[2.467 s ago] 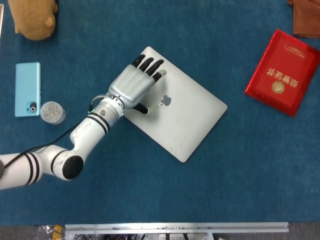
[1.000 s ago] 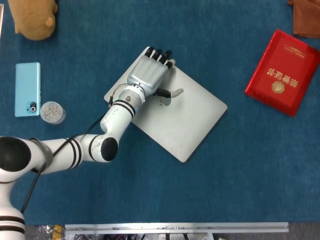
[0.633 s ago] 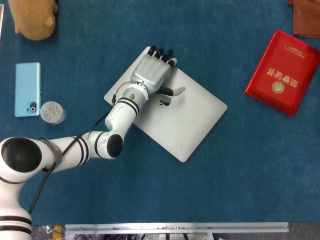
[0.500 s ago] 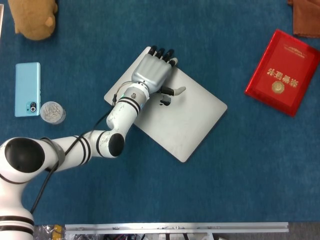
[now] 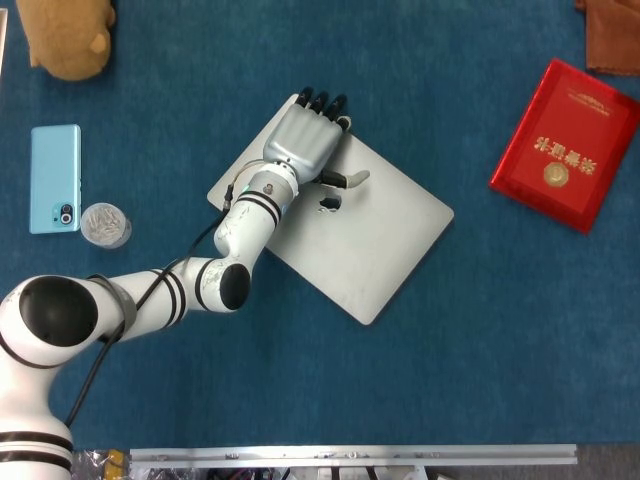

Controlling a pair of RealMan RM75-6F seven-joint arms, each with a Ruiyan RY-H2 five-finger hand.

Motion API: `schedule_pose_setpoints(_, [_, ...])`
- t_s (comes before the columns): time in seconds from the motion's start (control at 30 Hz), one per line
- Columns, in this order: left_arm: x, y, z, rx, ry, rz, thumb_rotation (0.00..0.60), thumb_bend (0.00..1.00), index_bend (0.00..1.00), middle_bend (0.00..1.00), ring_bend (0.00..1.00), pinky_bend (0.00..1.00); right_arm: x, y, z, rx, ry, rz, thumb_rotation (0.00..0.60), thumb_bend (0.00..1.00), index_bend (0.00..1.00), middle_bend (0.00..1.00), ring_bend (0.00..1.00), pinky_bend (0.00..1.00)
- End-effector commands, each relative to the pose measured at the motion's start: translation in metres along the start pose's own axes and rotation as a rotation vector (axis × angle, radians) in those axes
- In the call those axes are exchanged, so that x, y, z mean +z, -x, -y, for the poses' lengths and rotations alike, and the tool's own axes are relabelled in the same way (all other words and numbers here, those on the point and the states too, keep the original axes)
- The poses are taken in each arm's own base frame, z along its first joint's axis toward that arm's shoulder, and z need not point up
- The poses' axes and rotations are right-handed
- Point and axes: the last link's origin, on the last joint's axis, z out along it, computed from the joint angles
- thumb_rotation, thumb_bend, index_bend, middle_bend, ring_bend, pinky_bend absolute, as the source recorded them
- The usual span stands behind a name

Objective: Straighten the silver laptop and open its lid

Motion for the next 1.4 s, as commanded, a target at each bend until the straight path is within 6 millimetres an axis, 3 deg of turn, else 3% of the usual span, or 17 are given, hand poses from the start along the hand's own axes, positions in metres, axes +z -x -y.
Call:
schedule_pose_setpoints(0.03, [0.000,-0.001,0.000,0.001,-0.002,-0.004,0.056,0.17,0.21,0.00,0.00,0.00,0.000,0.000,0.000,0.000,0.000,0.001,0.600,0.13,0.00,0.02,0.00,0.03])
schedule_pose_setpoints(0.47, [-0.004,0.005,0.015,0.042,-0.030,0.000,0.047,0.17,0.27,0.00,0.00,0.00,0.000,0.000,0.001,0.001,-0.002,0.000,0.600,0.13,0.00,0.02,0.00,0.03])
schedule_pose_setpoints(1.07, [-0.020,0.011,0.053,0.077,-0.095,0.013,0.045,0.17,0.27,0.00,0.00,0.00,-0.002,0.001,0.010,0.002,-0.020,0.000,0.600,0.13,0.00,0.02,0.00,0.03])
schedule_pose_setpoints(1.23, [-0.028,0.007,0.065,0.084,-0.117,0.004,0.044,0.17,0.27,0.00,0.00,0.00,-0.003,0.001,0.012,0.003,-0.025,-0.006,0.600,0.13,0.00,0.02,0.00,0.03])
schedule_pose_setpoints(1.4, [-0.031,-0.001,0.062,0.074,-0.106,-0.020,0.040,0.17,0.26,0.00,0.00,0.00,-0.003,0.001,0.012,0.007,-0.027,-0.006,0.600,0.13,0.00,0.02,0.00,0.03])
